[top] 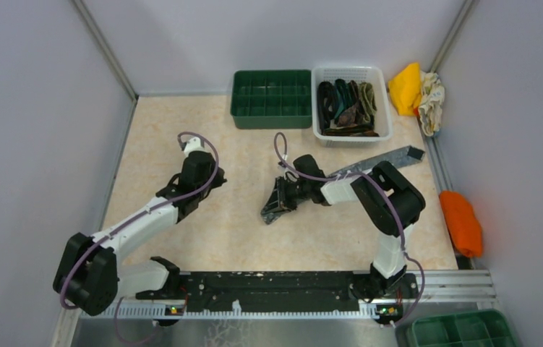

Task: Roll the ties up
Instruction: Roll the tie at the center of the board.

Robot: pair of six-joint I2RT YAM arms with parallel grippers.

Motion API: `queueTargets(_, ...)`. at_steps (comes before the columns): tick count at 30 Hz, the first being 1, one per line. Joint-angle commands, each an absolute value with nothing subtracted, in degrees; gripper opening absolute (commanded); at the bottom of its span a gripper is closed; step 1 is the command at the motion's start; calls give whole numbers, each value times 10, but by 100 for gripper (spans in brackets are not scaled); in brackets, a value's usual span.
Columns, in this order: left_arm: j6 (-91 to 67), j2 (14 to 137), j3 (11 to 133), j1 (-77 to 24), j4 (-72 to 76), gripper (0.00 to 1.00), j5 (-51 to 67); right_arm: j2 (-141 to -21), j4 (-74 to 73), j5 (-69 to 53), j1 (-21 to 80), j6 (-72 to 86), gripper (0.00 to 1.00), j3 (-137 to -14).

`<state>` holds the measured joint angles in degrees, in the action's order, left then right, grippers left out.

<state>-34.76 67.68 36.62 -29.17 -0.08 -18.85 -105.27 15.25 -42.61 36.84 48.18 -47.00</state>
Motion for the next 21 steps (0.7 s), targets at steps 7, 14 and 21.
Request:
queueTargets(7,-330,685,397,-301,28,0,-165,-1036,241,-508,361,534,4,-468)
queueTargets(14,-323,650,395,-301,3,0,-197,-1069,221,-501,423,538,4,-524)
queueTargets(21,-314,622,388,-301,-21,0,-222,-1112,281,-505,452,584,3,-539)
